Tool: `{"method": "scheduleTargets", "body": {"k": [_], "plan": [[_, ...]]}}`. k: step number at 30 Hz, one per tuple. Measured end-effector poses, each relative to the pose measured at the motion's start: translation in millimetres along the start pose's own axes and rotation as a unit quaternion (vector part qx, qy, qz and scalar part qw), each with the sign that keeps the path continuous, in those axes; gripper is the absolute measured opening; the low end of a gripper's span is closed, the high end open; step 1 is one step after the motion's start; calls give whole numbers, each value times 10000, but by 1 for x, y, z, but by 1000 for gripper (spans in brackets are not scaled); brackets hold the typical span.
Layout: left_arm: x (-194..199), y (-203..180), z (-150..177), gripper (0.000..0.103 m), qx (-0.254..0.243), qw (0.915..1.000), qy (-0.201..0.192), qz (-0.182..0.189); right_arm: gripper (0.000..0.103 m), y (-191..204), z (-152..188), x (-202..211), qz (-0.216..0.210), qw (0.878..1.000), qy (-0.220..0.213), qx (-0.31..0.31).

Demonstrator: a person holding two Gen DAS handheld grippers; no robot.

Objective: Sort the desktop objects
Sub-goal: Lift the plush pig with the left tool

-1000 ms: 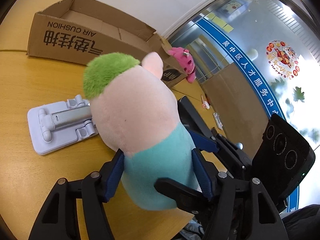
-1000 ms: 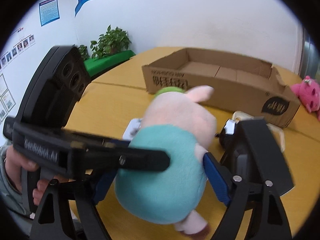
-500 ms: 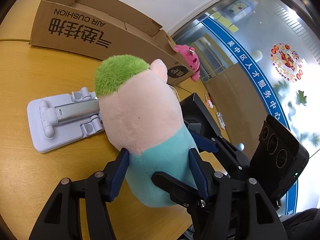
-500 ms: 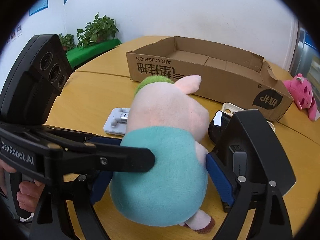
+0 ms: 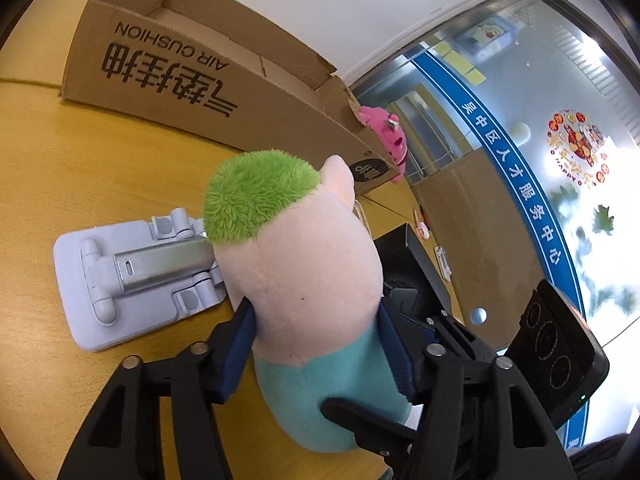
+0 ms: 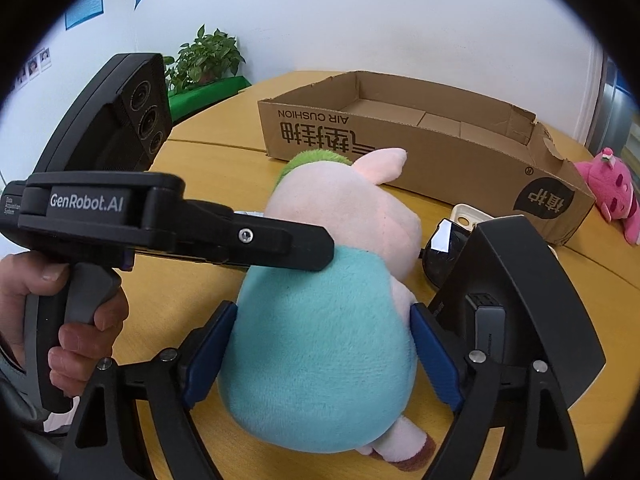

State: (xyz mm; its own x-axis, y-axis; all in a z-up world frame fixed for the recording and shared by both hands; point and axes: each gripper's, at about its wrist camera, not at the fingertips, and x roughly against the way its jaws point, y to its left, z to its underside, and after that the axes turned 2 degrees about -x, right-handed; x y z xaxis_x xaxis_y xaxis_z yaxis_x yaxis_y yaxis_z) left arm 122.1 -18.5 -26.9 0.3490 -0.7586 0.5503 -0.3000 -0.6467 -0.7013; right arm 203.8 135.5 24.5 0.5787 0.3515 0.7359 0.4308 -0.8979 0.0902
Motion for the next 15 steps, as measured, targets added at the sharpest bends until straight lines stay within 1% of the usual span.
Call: {"method": "scheduleTargets", "body": {"k": [3,5,7,11,15], "plan": [[6,-6,-4,59,-87,9999,-52,-72,81,5,-4,3,94,9999,-12,118],[12,-11,-9,59,-127,9998,-126,-54,79,7,-8,5,59,9999,-45,95],[18,-16,-17,59,-192,9996,-215,-28,78,5,-15,10,-14,9999,-166,27],[34,-35,-44,59,-555,9975,-437,-69,77,5,-39,24,-8,9989,-462,28],[54,-58,-86,59,-1009,9920,-744,-166,77,3,-74,36,35,9969,-773,112]]}}
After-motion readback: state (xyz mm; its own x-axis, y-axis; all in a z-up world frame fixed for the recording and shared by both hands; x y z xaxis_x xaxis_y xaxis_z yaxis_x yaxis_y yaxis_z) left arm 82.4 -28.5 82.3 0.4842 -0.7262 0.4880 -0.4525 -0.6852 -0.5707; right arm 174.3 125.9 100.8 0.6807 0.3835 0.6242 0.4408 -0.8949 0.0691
